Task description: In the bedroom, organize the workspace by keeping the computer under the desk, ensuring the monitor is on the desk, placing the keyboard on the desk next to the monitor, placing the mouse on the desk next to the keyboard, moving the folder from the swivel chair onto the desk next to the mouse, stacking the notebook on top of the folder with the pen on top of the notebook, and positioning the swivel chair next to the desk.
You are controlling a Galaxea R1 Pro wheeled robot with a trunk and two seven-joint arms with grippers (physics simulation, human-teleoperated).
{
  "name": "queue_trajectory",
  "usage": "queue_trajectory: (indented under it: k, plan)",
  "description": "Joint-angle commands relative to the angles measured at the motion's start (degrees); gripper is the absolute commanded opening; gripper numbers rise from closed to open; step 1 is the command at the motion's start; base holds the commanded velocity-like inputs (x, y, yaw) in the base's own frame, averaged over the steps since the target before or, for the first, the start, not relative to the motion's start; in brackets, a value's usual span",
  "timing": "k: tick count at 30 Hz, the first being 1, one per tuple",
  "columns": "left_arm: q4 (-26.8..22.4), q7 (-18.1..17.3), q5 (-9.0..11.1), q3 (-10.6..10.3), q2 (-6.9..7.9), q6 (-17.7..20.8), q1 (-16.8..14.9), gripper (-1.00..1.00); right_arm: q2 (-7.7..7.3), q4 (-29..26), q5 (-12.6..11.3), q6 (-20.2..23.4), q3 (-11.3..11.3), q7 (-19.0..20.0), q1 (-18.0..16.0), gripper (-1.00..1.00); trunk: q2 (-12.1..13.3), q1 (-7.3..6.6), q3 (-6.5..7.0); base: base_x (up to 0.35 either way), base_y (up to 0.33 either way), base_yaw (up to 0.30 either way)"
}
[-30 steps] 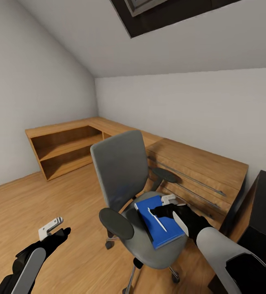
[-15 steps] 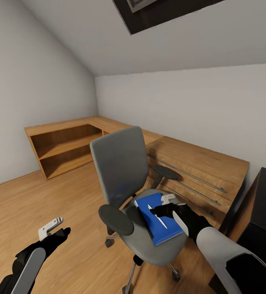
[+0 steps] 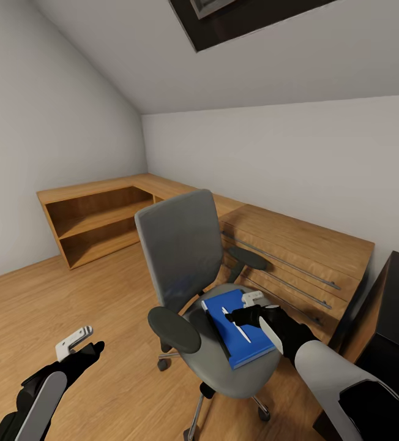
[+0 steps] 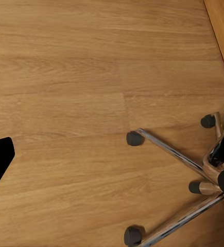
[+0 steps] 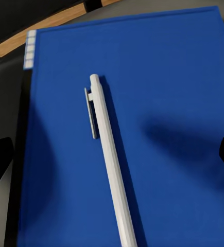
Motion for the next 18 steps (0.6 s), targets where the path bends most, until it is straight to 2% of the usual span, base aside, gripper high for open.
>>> queue_trajectory:
  k: [1, 18]
  plan:
    - [-0.1, 0.5, 0.6, 0.0, 0.03, 0.1, 0.0, 1.00, -0.04, -0.1, -0.6, 0.3, 0.3, -0.1, 0.0, 1.00, 0.0, -0.01, -0.06, 0.000, 0.000, 0.000]
    - [0.3, 0.5, 0.6, 0.1, 0.02, 0.0, 0.0, 1.00, 0.14, 0.0, -0.3, 0.5, 0.4, -0.1, 0.0, 1.00, 0.0, -0.01, -0.06, 0.018, 0.000, 0.000]
